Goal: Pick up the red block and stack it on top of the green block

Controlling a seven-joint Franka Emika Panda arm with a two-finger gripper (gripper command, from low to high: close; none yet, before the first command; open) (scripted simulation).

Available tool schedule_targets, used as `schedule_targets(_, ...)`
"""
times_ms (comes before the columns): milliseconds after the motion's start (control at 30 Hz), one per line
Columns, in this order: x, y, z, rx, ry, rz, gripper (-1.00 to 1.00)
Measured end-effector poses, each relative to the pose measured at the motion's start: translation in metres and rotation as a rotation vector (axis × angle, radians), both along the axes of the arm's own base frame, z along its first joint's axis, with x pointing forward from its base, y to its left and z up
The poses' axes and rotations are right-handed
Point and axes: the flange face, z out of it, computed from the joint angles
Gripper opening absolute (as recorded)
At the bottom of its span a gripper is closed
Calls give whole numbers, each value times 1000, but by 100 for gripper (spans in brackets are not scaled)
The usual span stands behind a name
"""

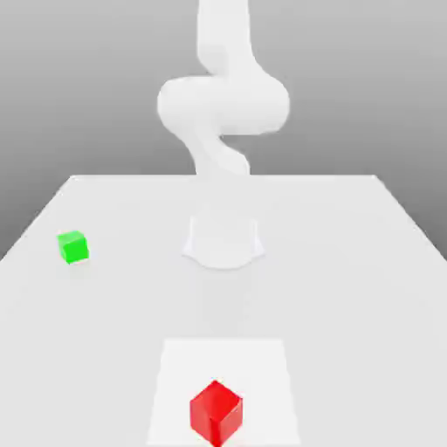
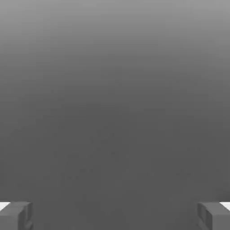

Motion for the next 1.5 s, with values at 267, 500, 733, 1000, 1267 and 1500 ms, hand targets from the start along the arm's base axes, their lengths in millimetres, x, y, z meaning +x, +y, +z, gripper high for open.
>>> schedule_targets(267,84,0,-143,-76,223,247,0)
schedule_targets(500,114,5,-277,-159,404,451,0)
schedule_targets(733,106,2,-406,-265,582,649,0)
schedule_targets(1000,92,-5,-520,-325,669,745,-100)
schedule_targets(1267,92,-5,-514,-325,671,747,-100)
schedule_targets(1500,77,-65,-453,-318,683,691,-100)
